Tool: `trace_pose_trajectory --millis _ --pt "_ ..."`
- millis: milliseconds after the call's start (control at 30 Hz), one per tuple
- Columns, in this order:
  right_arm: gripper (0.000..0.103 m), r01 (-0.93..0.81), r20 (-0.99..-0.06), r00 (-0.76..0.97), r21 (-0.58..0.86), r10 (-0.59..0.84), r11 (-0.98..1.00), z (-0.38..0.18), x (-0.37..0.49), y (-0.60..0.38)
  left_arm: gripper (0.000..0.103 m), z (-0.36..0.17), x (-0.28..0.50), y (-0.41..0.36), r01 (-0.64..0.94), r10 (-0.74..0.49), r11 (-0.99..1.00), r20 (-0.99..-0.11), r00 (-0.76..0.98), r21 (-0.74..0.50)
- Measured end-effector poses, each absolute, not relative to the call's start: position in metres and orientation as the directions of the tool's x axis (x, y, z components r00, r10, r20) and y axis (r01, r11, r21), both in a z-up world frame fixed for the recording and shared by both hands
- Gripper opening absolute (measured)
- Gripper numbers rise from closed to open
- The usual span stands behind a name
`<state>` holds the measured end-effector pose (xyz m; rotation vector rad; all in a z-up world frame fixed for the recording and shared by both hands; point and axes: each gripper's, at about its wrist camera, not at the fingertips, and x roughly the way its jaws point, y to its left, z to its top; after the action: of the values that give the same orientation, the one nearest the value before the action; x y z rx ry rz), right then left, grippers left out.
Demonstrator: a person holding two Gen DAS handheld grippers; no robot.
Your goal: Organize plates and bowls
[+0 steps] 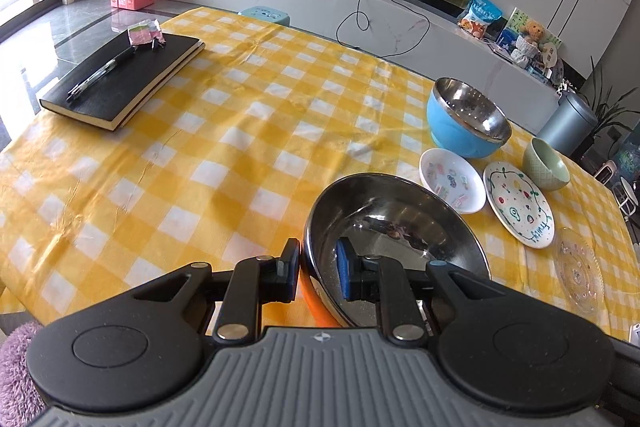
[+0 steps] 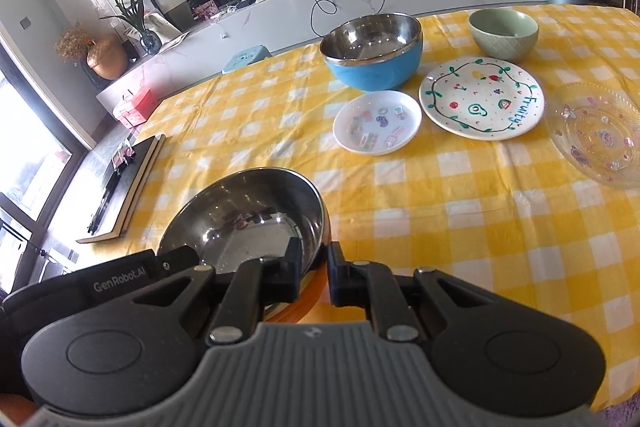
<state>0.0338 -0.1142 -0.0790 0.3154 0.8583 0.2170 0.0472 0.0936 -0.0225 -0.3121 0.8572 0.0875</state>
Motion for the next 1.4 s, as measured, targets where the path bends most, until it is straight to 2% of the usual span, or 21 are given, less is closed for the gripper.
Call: trace_pose_trajectory --millis 333,467,533,600,633,700,800,1067,1167,1233,1333,1400 --pt "0.010 -0.067 -0.727 0.617 0.331 0.300 0.941 -0.088 0.030 -0.113 0.022 -0.032 0.041 0.092 -0.202 -0.046 0.954 -0.774 0.632 -0.221" --pt "0.015 -0.057 -0.725 0.609 0.363 0.320 0.930 -0.089 0.030 -0.115 0.025 -0.033 0.040 0.093 -0.209 -0.034 0.956 -0.784 0.619 -0.206" --pt "0.016 -0.060 -0.718 0.620 0.358 0.316 0.932 -0.087 0.028 -0.115 0.032 -0.033 0.039 0.093 -0.210 -0.026 0.957 -0.780 0.625 -0.200" --pt "0.025 -0.065 -0.713 0.628 0.351 0.312 0.934 -0.085 0.027 -0.115 0.041 -0.030 0.038 0.095 -0.215 -0.024 0.955 -0.773 0.634 -0.206" --pt "0.026 -0.066 -0.707 0.633 0.354 0.314 0.933 -0.084 0.027 -0.115 0.044 -0.028 0.037 0.096 -0.214 -0.027 0.953 -0.768 0.640 -0.213" --pt "0.027 -0.072 -0.696 0.647 0.351 0.311 0.934 -0.081 0.025 -0.116 0.060 -0.022 0.034 0.096 -0.206 -0.030 0.954 -0.749 0.661 -0.220" --pt "0.031 -0.088 -0.666 0.683 0.332 0.299 0.939 -0.073 0.020 -0.118 0.068 -0.012 0.030 0.095 -0.191 -0.015 0.960 -0.721 0.693 -0.204" --pt "0.042 -0.056 -0.580 0.775 0.332 0.251 0.942 -0.054 0.017 -0.143 0.069 0.011 0.032 0.086 -0.147 0.006 0.975 -0.647 0.763 -0.164" --pt "0.049 -0.022 -0.558 0.809 0.284 0.184 0.959 -0.050 0.018 -0.152 0.069 0.018 0.037 0.079 -0.121 -0.013 0.978 -0.629 0.777 -0.170" --pt "0.050 0.001 -0.546 0.827 0.242 0.135 0.970 -0.049 0.019 -0.158 0.069 0.021 0.041 0.076 -0.096 -0.044 0.977 -0.625 0.779 -0.189" --pt "0.062 0.022 -0.531 0.842 0.217 0.099 0.976 -0.048 0.024 -0.167 0.069 0.025 0.050 0.069 -0.062 -0.077 0.978 -0.618 0.782 -0.200" --pt "0.064 0.034 -0.525 0.847 0.212 0.085 0.977 -0.048 0.028 -0.173 0.069 0.026 0.055 0.062 -0.039 -0.092 0.980 -0.611 0.786 -0.197"
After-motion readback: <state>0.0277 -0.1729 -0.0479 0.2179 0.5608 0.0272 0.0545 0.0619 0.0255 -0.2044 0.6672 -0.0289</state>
